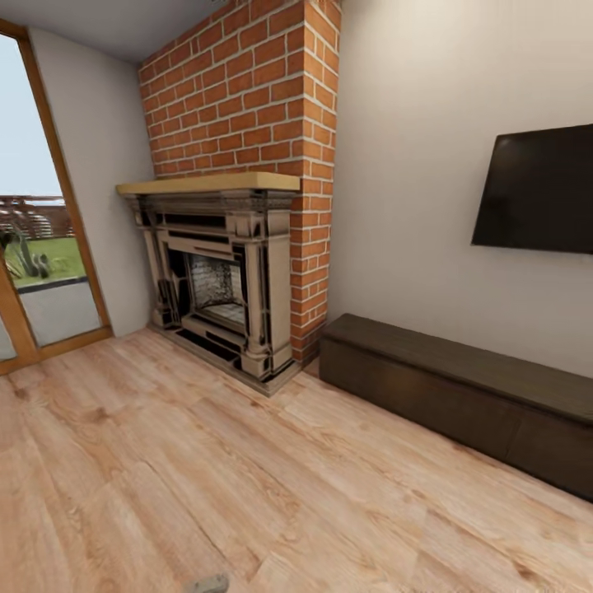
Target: Place each of the two pumpkins and all three candles from the living room inside a cabinet in the living room (use any cabinet), then make sure every cabinet is closed, and position the cauldron so it is next to a table in the living room.
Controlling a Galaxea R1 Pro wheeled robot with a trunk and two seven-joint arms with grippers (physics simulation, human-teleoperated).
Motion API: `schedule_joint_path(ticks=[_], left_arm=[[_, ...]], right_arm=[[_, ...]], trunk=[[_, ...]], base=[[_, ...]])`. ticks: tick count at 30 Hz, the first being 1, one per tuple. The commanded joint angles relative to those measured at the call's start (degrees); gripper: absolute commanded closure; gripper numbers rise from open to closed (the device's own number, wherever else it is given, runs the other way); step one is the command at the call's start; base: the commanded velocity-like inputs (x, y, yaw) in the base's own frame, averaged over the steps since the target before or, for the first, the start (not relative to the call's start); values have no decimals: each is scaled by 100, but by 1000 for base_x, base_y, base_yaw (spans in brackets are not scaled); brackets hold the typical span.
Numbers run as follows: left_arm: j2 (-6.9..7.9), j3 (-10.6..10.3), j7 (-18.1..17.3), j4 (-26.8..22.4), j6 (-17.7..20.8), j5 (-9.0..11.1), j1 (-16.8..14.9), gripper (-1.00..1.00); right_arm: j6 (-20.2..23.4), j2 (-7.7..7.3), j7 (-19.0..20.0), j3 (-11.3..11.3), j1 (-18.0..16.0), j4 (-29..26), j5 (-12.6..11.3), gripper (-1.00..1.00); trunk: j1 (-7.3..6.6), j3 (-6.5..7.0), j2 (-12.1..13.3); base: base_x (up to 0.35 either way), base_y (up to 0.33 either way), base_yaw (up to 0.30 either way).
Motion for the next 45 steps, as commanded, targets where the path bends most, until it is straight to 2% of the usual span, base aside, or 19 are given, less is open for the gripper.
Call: schedule_joint_path(ticks=[1,8,24,30,36,42,45], left_arm=[[0,0,0,0,0,1,-1,-100],[0,0,0,0,0,1,0,-100],[0,0,0,0,18,1,0,-100],[-8,0,38,0,139,1,0,-100],[-15,0,24,170,453,1,0,-100],[-28,0,18,226,497,2,0,-100],[-50,0,12,228,511,4,1,-100]], right_arm=[[0,0,0,-3,0,0,-15,-100],[8,-1,0,-6,0,0,-240,-100],[9,14,-17,-7,68,0,-266,-100],[40,57,-52,-10,112,0,-260,-100],[911,68,-225,-15,114,-46,-254,-100],[1112,49,-237,-169,114,-52,-254,-100],[1386,44,-224,-205,114,-59,-258,-100]], trunk=[[-23,23,42],[-176,182,322],[-528,549,964],[-660,628,1205],[-791,682,1445],[-923,734,1686],[-989,761,1806]], base=[[0,0,-282],[0,0,-281],[0,0,-270],[0,0,-40],[0,0,-1],[0,0,0],[0,0,0]])
